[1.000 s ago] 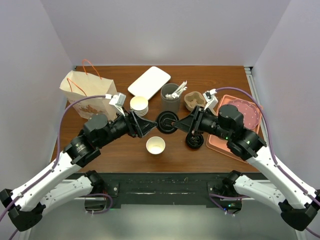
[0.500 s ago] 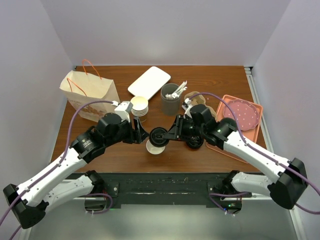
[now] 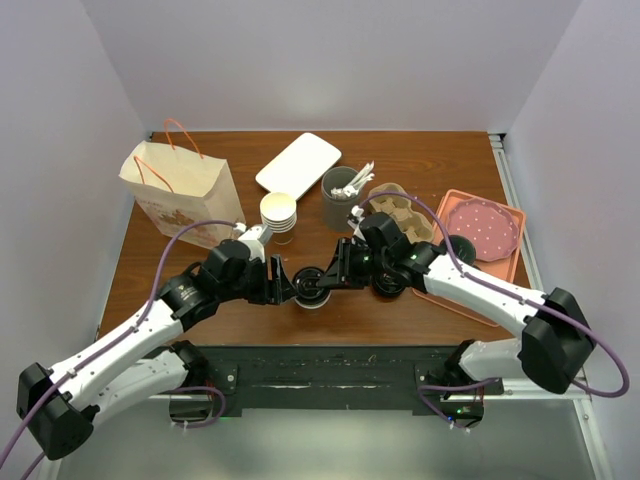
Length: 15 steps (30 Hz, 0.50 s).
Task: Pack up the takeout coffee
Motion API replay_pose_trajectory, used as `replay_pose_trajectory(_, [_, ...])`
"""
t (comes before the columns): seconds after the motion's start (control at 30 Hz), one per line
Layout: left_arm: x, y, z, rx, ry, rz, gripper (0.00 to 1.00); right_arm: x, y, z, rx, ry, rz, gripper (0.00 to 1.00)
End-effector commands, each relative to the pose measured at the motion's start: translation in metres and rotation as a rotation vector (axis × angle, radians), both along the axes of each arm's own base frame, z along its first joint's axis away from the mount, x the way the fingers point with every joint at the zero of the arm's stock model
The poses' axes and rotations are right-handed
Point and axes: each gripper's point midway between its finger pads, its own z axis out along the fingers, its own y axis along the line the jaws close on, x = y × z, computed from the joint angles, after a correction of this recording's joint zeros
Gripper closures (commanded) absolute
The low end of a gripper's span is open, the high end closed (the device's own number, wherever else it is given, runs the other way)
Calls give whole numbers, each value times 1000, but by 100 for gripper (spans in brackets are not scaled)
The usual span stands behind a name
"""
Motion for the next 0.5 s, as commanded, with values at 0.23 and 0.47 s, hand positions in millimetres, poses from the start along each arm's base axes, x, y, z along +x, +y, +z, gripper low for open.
replay_pose_trajectory(0.23, [16,7,-7,23,23,41,42,2,12,-10,-13,11,21,74])
replay_pose_trajectory(0.47, [16,9,-17,45,55,38,44,1,8,-14,-26,14,12,72])
